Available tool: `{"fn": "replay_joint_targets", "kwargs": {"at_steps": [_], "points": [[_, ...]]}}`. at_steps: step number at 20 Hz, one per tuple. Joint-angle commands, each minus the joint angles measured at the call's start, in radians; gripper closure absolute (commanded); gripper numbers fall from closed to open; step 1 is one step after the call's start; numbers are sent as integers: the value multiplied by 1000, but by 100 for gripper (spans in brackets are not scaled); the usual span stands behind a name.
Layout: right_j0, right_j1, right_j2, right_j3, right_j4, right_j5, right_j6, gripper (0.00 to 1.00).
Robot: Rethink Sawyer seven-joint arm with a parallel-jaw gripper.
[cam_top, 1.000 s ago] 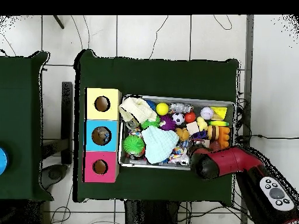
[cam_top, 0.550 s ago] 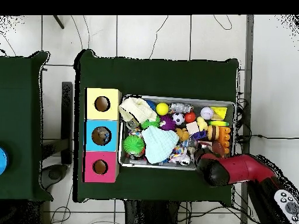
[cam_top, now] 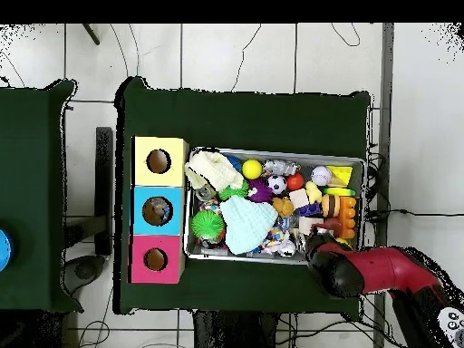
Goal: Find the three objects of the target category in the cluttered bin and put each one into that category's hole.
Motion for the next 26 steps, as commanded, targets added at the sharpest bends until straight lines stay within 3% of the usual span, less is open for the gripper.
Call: {"fn": "replay_joint_targets", "kwargs": {"at_steps": [1,8,15,16,26], "points": [[22,61,32,-43,-45,21,8,100],[62,95,-6,-80,-95,-16,43,100],[41,121,13,-79,-85,-20,27,100],[36,123,19,-77,-81,-19,20,0],[81,110,-21,-88,-104,-19,56,0]]}}
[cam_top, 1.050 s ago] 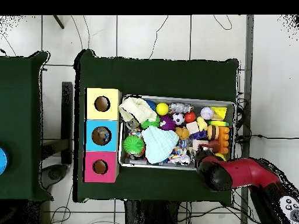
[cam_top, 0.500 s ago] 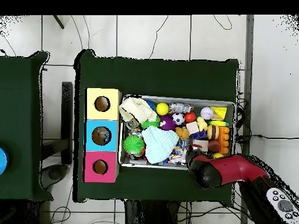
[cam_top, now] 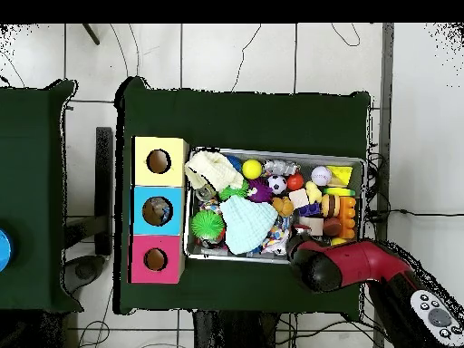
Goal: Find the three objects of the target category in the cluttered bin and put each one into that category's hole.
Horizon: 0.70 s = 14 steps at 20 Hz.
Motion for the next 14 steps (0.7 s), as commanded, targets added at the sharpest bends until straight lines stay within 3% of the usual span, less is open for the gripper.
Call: {"fn": "replay_joint_targets", "kwargs": {"at_steps": [1,7,10,14], "points": [[32,20,-27,-84,-87,-22,63,0],[-20,11,21,-79,-97,-51,6,0],[1,-7,5,-102,-134,-92,39,0],[-41,2,55,-113,-114,-73,-8,0]]}}
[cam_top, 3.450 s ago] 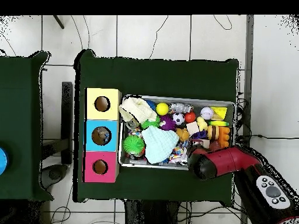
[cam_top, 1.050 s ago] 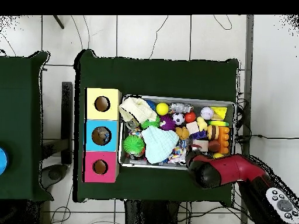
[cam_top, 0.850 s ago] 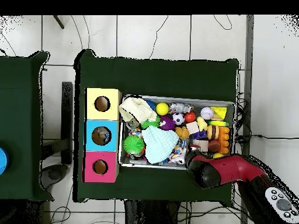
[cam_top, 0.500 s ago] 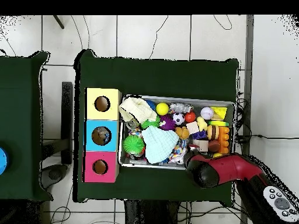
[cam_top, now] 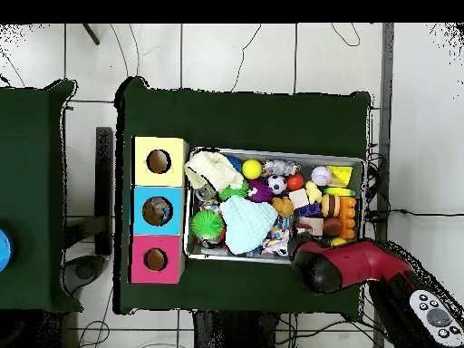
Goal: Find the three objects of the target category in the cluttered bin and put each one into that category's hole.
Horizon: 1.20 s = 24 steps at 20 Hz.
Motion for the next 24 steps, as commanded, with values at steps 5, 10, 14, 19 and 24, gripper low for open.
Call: {"fn": "replay_joint_targets", "kwargs": {"at_steps": [5,10,14,19,24], "points": [[-86,11,109,-80,-34,-35,-20,0],[-66,27,93,-85,-69,-60,20,0],[-37,50,47,-118,-67,-1,24,0],[16,82,-37,-161,-94,41,50,0],[65,85,-91,-191,-132,22,83,0]]}}
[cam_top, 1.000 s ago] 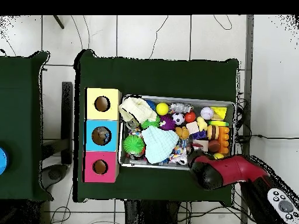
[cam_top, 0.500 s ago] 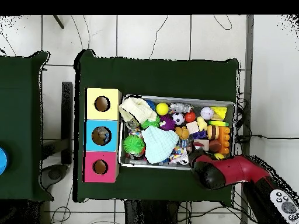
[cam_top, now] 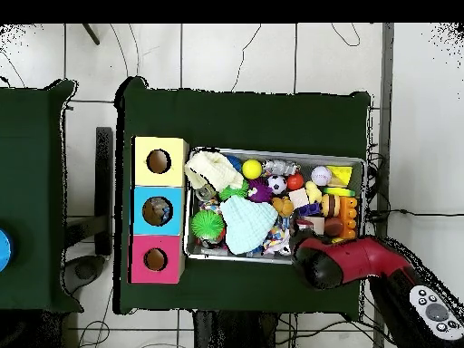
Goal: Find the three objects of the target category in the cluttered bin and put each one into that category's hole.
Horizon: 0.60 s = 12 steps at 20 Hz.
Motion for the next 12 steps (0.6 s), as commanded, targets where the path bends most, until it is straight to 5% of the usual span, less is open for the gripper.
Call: {"fn": "replay_joint_targets", "kwargs": {"at_steps": [1,12], "points": [[71,50,-95,-153,-114,25,86,0],[118,93,-151,-202,-149,-81,120,0]]}}
